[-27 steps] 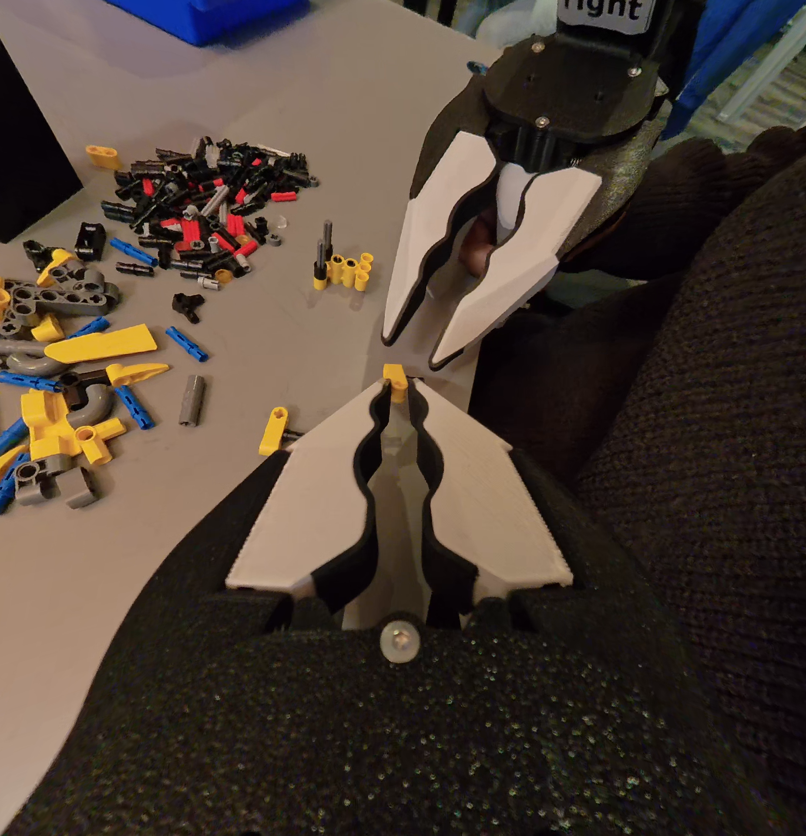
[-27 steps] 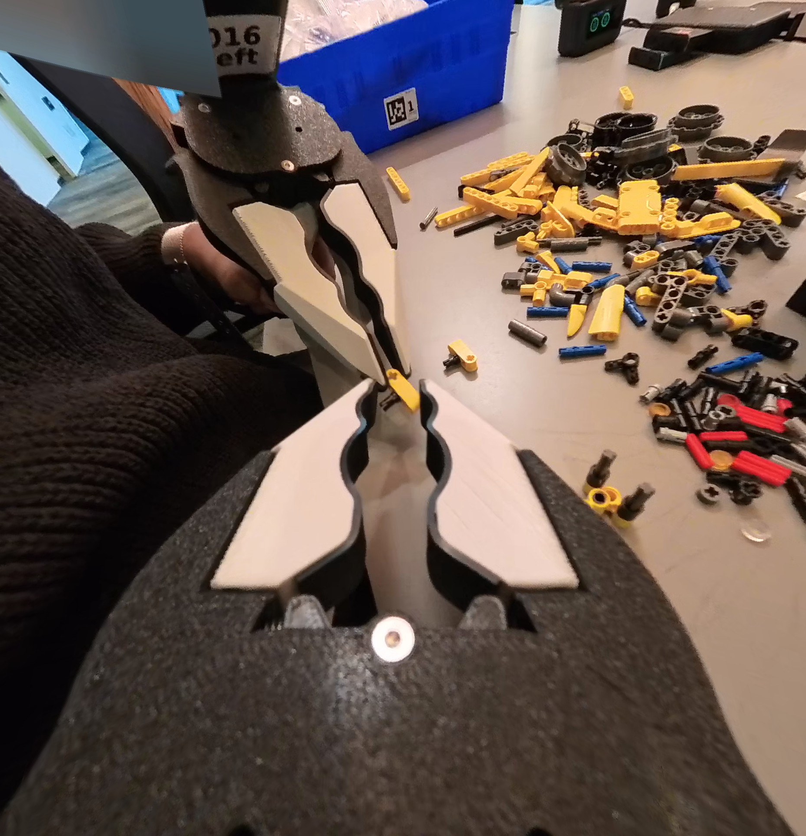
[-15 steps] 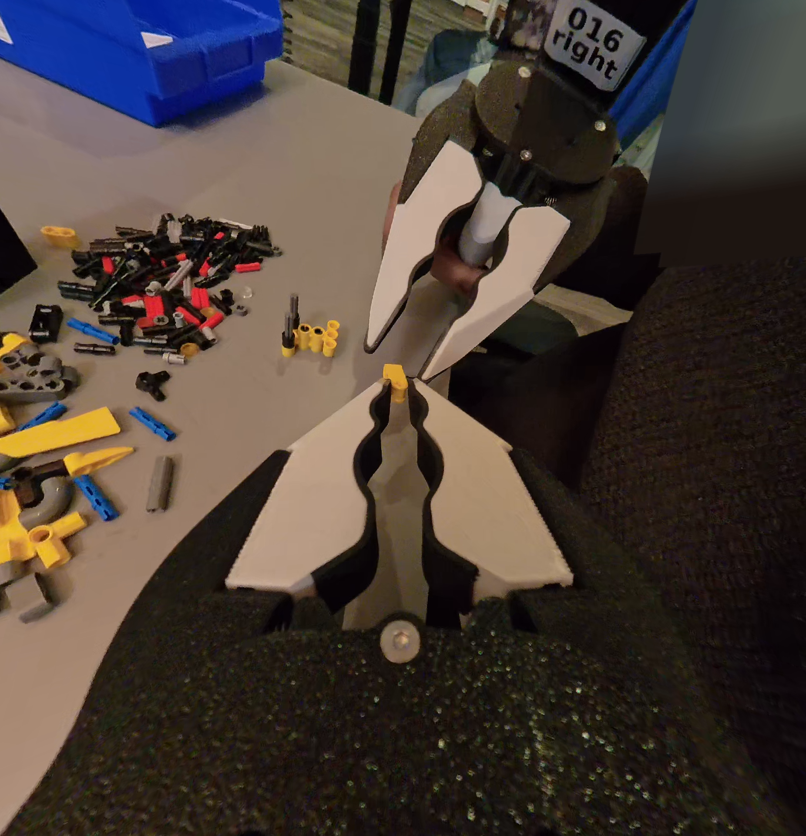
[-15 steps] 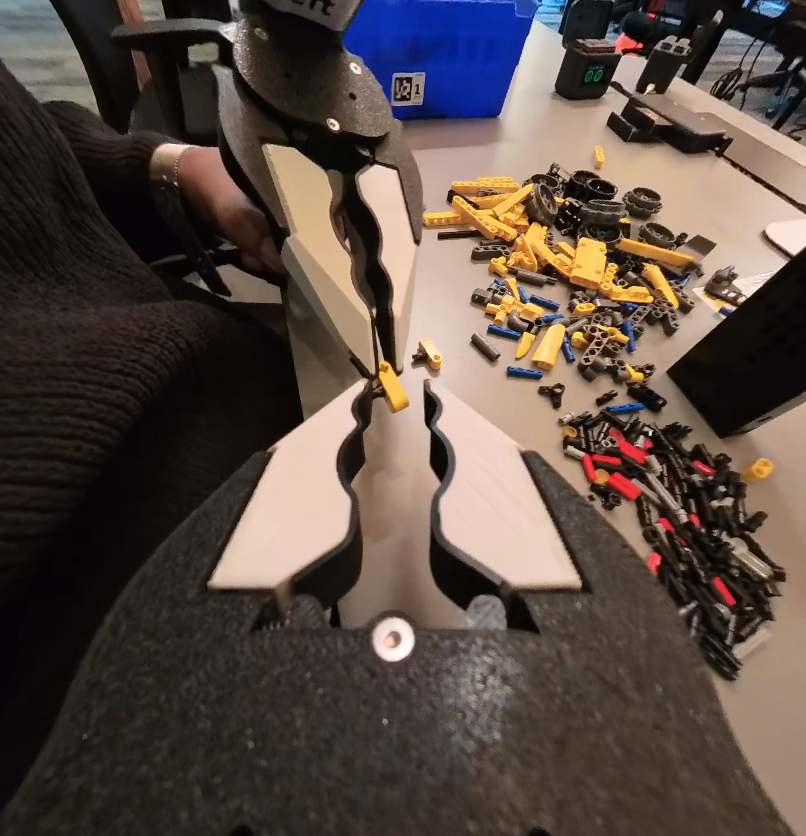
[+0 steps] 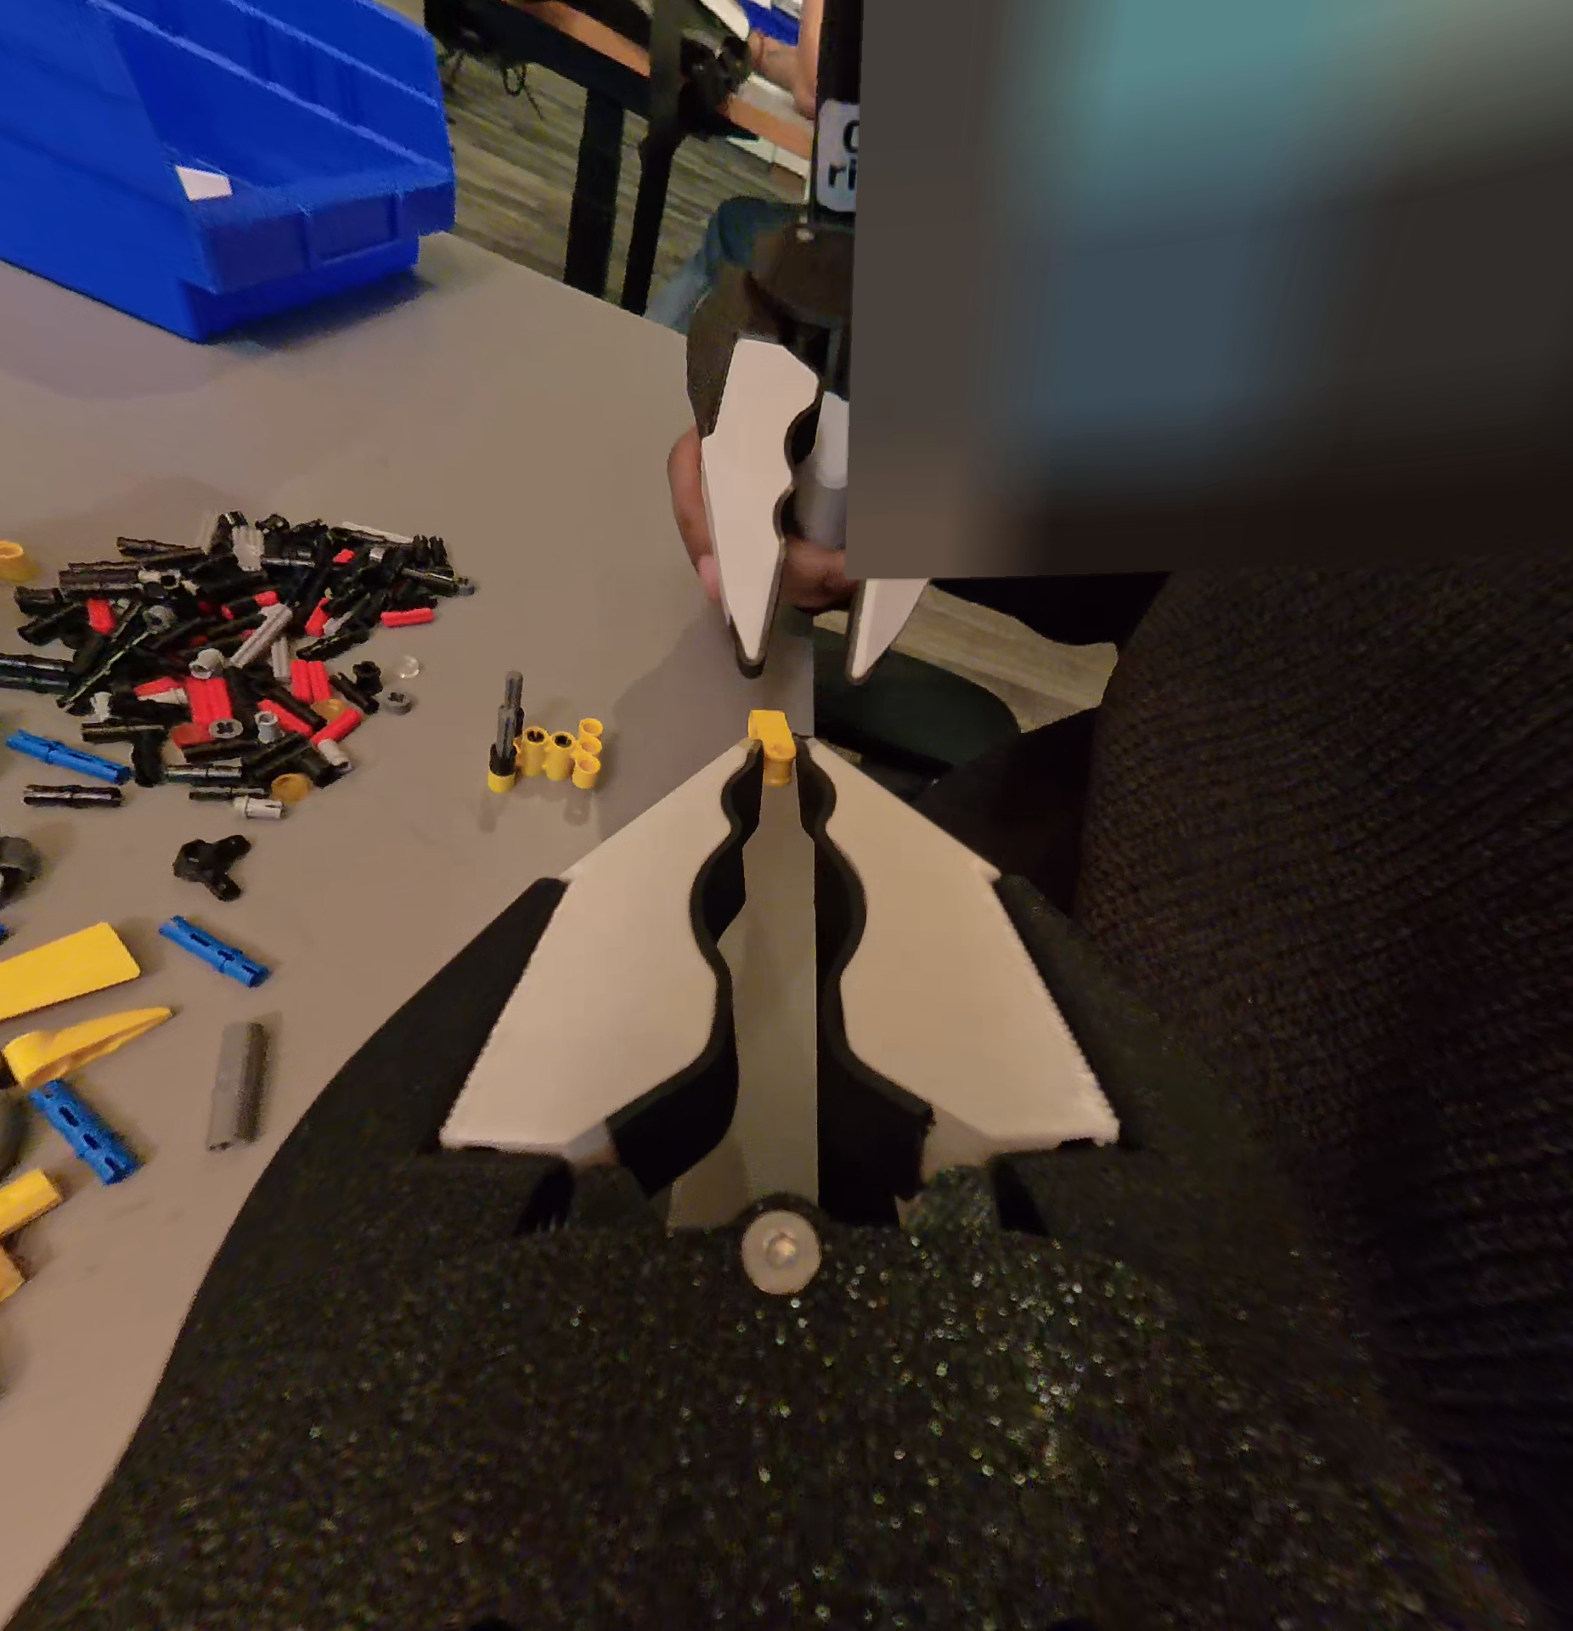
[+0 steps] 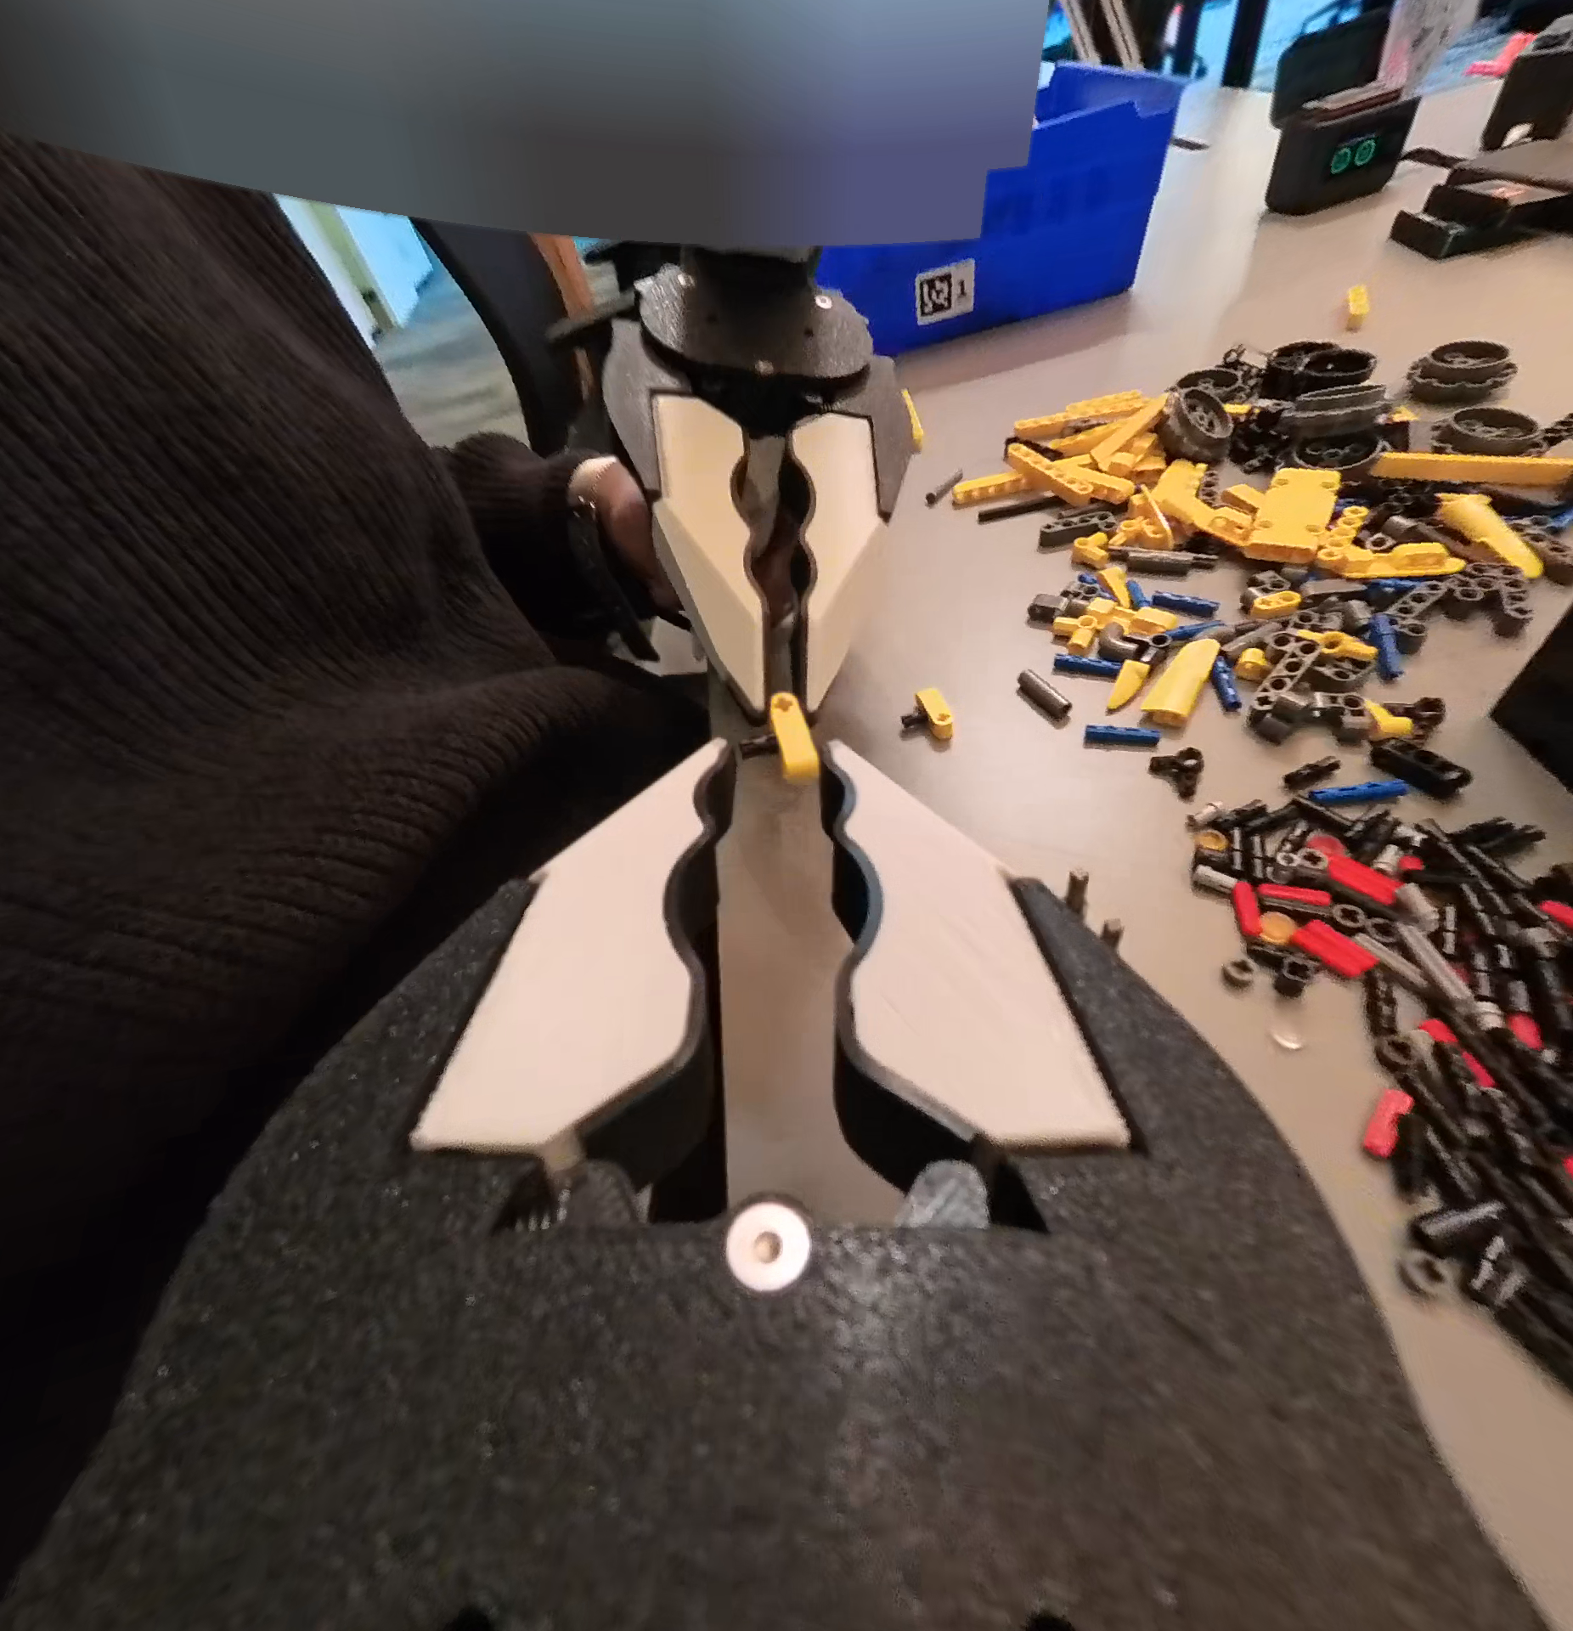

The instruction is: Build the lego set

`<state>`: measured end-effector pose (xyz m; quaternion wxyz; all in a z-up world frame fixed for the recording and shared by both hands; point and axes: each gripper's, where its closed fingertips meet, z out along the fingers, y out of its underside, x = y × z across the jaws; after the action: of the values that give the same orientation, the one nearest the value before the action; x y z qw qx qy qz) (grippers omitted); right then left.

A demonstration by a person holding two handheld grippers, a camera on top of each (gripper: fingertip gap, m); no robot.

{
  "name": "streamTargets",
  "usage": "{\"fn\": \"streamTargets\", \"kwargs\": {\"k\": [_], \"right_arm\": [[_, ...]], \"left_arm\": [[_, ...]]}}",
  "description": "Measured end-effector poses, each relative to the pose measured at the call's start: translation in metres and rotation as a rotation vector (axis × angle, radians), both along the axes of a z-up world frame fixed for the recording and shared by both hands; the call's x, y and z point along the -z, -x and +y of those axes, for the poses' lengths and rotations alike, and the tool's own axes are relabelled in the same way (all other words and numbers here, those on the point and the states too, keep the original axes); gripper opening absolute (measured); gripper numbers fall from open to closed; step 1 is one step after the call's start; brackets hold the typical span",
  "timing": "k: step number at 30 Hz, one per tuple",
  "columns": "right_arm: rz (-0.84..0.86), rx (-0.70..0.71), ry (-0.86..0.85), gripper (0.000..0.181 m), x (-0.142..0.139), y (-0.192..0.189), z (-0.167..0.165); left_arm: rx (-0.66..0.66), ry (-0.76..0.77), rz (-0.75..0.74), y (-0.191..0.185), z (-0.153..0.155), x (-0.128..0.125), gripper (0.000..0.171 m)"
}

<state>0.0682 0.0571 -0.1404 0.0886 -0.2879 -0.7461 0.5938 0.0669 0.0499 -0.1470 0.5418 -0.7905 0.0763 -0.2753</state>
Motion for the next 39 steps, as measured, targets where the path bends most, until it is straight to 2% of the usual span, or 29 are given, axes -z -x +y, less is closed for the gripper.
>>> {"fn": "streamTargets", "kwargs": {"k": [8,19,26,31,36,39], "right_arm": [[0.038,0.026,-0.092,0.022,0.009,0.004,0.004],[0.05,0.023,-0.122,0.027,0.01,0.003,0.016],[0.074,-0.005,-0.152,0.019,0.01,0.002,0.019],[0.091,0.023,-0.224,0.019,0.015,0.009,0.035],[0.077,0.15,-0.353,0.018,0.027,0.035,0.07],[0.057,0.149,-0.403,0.018,0.036,0.04,0.071]], "left_arm": [[-0.002,0.019,0.002,-0.001,0.018,0.003,0.007],[0.021,0.012,-0.04,-0.001,0.03,0.001,0.007],[0.054,0.006,-0.045,-0.004,0.032,0.0,0.007],[-0.049,0.03,0.034,0.009,0.041,0.007,0.013],[-0.234,0.073,0.142,0.039,0.049,0.018,0.02],[-0.259,0.131,0.17,0.043,0.052,0.028,0.02]]}}
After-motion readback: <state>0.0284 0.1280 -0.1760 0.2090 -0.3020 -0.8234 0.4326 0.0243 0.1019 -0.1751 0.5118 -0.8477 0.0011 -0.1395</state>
